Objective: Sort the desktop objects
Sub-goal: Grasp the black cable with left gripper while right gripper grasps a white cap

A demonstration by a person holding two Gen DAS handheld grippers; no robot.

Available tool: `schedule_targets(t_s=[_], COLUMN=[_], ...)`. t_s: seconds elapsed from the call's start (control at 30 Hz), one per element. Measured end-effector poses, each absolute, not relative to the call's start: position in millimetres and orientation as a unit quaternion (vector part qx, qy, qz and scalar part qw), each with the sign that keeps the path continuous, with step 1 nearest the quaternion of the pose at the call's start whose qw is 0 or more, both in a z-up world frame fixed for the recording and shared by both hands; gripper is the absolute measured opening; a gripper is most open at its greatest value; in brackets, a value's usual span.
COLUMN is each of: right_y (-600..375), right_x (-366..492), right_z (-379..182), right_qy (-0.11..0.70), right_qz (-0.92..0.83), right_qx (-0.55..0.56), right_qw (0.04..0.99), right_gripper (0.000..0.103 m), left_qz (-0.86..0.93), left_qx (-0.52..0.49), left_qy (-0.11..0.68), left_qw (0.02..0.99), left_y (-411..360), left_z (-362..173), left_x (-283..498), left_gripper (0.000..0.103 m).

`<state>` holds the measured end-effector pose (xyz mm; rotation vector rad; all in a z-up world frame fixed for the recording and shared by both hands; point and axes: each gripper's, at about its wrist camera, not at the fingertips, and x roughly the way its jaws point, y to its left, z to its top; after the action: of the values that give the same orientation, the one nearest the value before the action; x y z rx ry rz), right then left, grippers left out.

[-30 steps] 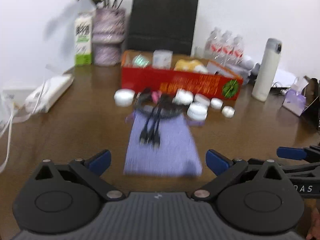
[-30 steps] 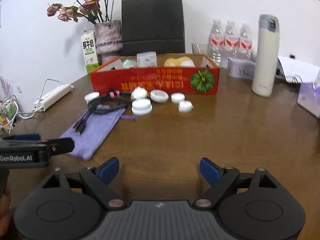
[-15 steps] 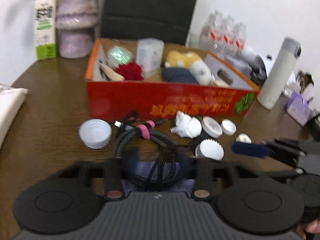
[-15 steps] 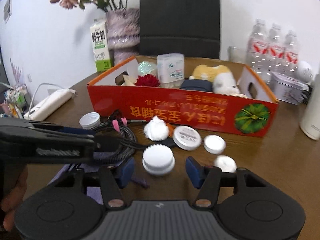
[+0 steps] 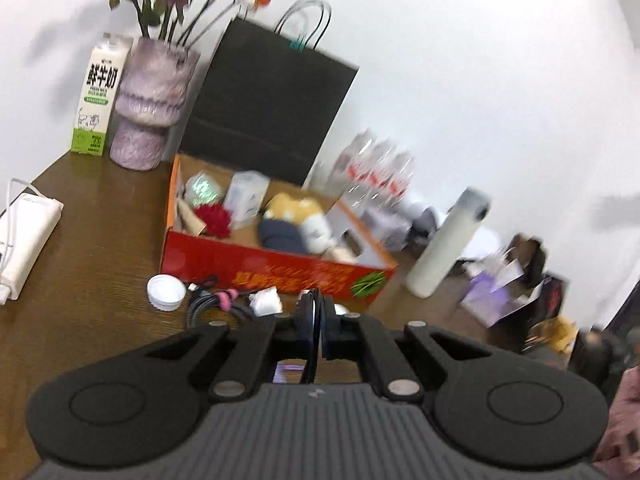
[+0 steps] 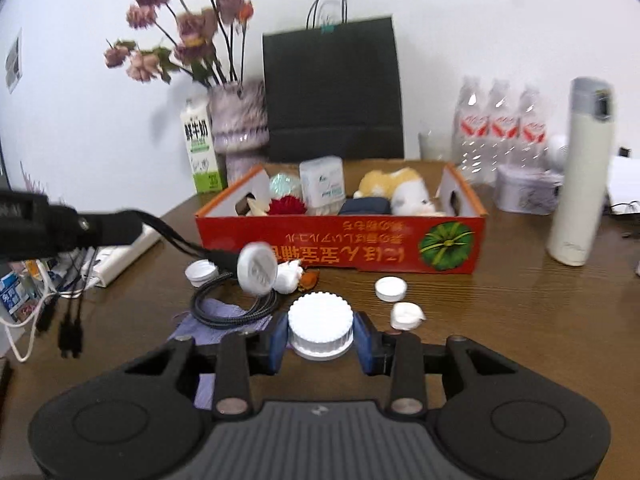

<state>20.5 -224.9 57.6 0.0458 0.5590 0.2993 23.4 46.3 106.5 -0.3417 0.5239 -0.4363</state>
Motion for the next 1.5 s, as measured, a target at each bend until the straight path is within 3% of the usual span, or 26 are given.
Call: schedule_targets(t_s=[0.07,0.13,0.33,0.43,0.97,1.13,1.3,1.4,1.5], right_y=[-227.6,-227.2,-219.2,-209.7,-269.6,-264.3,-258.2,-261.8,-255.4], right_x=[2.9,-8.4,-30.9,7.1,-19.3,15.5,116.1,183.0,241.0], right_z=[64.9,68.6,77.8,37.6,55.6,88.7,124.1,120.1,99.3], right_qy=[0.258,0.253,0.217,0.3,0.273,0.244,0.243,0.283,0.338], right_qz=[0.153,0.162,0.206,0.178,0.121,0.126,0.142,0.151,0.152], right_qx=[0.026,0.029,0.028,-0.007,0.063,0.037,0.04,0.065,0.073], right_qw=[0.954,0.953,0.954,0.937,0.952,0.961,0.959,0.945,0.926], right_gripper=[0.034,0.034,0.034,0.032,0.032,0.032,0.032,0.032,0.032], left_qz=[-0.222,-0.195,-0.251,-0.237,-0.226,-0.241,-0.213,-0.195,-0.163], left_qx=[-0.133,-0.13,-0.094,-0.106,-0.132,-0.099,-0.121,-0.153,-0.147], left_qy=[0.229,0.278,0.295,0.318,0.25,0.205,0.182,0.197,0.27], left_qw=[0.938,0.932,0.917,0.912,0.932,0.944,0.952,0.948,0.938], left_y=[39.9,32.3,3.5,3.8,40.4,31.9,24.8,23.6,15.2], left_z=[113.8,106.0,85.6,71.1,98.0,150.9,205.3,200.8,149.6], left_x=[14.1,19.2,-12.1,-11.9,-25.7,30.2,125.9,188.7,255.2], left_gripper=[0.004,0.003,0.003,0.003,0.003,0.003,0.003,0.003,0.003])
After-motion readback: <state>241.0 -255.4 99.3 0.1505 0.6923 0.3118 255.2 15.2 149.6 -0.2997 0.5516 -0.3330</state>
